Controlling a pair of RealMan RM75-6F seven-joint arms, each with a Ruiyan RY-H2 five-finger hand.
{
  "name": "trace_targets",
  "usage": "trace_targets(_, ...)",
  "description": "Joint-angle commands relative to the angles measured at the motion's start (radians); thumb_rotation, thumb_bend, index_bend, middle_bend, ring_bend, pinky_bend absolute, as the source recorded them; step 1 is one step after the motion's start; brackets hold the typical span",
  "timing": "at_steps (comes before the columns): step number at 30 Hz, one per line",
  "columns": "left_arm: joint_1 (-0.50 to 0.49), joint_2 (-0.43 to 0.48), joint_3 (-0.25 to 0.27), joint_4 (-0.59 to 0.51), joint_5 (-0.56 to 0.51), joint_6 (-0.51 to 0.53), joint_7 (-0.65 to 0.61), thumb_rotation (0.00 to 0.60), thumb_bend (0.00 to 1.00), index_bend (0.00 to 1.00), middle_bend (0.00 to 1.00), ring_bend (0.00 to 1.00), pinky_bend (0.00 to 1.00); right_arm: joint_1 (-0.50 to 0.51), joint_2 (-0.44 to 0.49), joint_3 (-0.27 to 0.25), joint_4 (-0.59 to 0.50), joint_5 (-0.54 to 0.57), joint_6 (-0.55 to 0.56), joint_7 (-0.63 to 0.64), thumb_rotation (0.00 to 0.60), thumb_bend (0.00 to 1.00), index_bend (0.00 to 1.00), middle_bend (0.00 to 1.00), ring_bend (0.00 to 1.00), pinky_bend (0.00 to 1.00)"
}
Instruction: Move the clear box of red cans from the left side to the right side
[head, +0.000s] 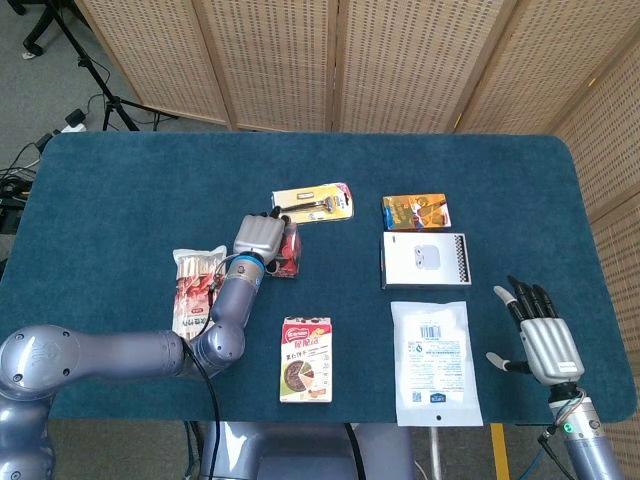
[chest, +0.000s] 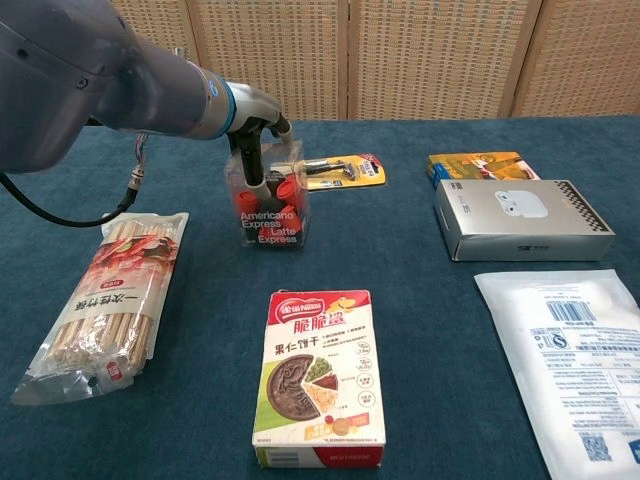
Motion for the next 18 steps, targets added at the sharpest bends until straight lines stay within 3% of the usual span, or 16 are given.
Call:
trace_targets(1,0.005,-0.002,0.003,-0.003,0.02,-0.014,-0.002,0.6,0.29,0.29,0.0,0.16,0.24,0.0,0.0,0.0,0.0,-0.001,0.002,0.001,0.6,0.1,0.09,0.0,0.0,0.0)
trace_targets(18,0.035,0.022,-0.029,-0.034,0.087,-0.027,-0.071,0.6,0.17,0.15,0.0,0.08,0.21,-0.003,-0.001,-0.004,-0.001,-0.01,0.01,0.001,0.6,0.1,0.09,0.0,0.0,0.0)
